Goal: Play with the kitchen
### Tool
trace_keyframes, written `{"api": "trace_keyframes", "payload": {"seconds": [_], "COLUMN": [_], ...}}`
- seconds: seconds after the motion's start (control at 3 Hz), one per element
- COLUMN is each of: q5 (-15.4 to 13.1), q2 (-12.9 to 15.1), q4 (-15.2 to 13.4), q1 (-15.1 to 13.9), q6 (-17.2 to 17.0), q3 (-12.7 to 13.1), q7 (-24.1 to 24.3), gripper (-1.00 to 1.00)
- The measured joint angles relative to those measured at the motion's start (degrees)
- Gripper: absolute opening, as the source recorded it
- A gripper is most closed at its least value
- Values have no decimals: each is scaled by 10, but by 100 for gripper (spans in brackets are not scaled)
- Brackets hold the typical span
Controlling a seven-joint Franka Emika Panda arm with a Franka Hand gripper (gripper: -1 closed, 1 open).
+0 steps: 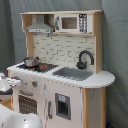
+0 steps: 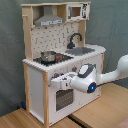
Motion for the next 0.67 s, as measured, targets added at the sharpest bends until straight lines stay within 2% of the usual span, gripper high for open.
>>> {"api": "trace_keyframes", "payload": {"seconds": [0.33,0.67], "q5": [0,27], "q2": [0,1], "q4": [1,9], "q1": [-2,-16], "q6": [0,2], "q3": [2,13], "q7": [0,15], "gripper": [-100,-100]}}
